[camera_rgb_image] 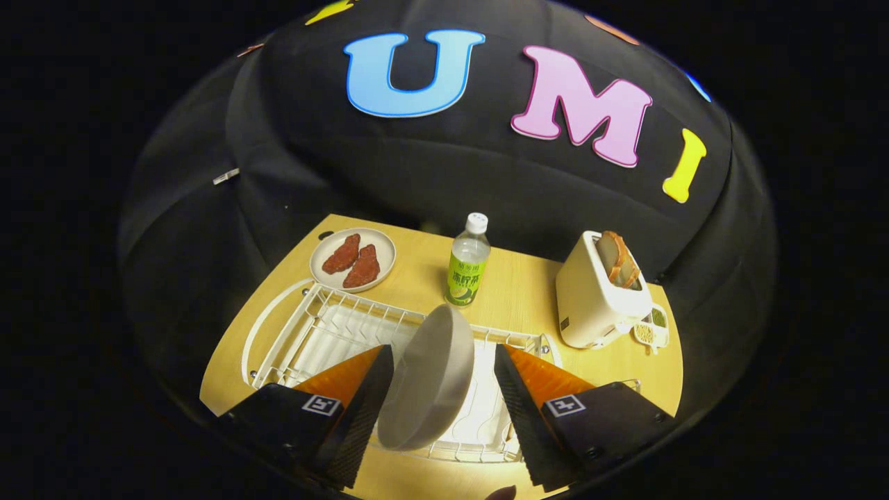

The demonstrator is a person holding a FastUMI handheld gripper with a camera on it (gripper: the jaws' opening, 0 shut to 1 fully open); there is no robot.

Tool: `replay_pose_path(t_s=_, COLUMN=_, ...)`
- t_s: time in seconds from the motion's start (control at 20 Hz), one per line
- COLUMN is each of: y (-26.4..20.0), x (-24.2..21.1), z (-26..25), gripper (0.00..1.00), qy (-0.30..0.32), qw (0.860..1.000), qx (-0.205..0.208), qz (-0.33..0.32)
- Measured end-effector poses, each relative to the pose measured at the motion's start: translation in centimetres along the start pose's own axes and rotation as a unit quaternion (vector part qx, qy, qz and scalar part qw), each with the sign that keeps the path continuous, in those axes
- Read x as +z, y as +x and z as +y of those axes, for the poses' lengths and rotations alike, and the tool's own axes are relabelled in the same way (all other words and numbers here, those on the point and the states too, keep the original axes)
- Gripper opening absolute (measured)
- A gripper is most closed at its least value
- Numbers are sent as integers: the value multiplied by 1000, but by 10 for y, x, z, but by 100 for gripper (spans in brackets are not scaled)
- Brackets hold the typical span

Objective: Take the plate from the dish rack, then take the spoon from the basket and place it into the plate.

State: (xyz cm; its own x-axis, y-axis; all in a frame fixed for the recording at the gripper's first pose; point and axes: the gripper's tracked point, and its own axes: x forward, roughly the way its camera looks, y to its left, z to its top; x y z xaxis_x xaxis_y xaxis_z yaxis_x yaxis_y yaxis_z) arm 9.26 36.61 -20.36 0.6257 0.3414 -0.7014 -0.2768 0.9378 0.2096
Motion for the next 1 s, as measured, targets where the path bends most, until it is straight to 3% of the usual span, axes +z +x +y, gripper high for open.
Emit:
replay_pose_path(t_s=0.1, y=13, x=-8, z=1, gripper=83, qy=0, qw=1000, qx=-18, qz=21)
replay_pose_path(t_s=0.3, y=29, x=-19, z=-1, gripper=60, qy=1, qw=997, qx=-57, qz=44)
replay_pose_path(t_s=0.45, y=30, x=-15, z=-5, gripper=36, qy=12, qw=995, qx=-89, qz=45)
replay_pose_path(t_s=0.55, y=24, x=-13, z=-14, gripper=29, qy=-5, qw=992, qx=-123, qz=43)
replay_pose_path(t_s=1.0, y=1, x=46, z=-4, gripper=22, qy=-137, qw=974, qx=-175, qz=-37)
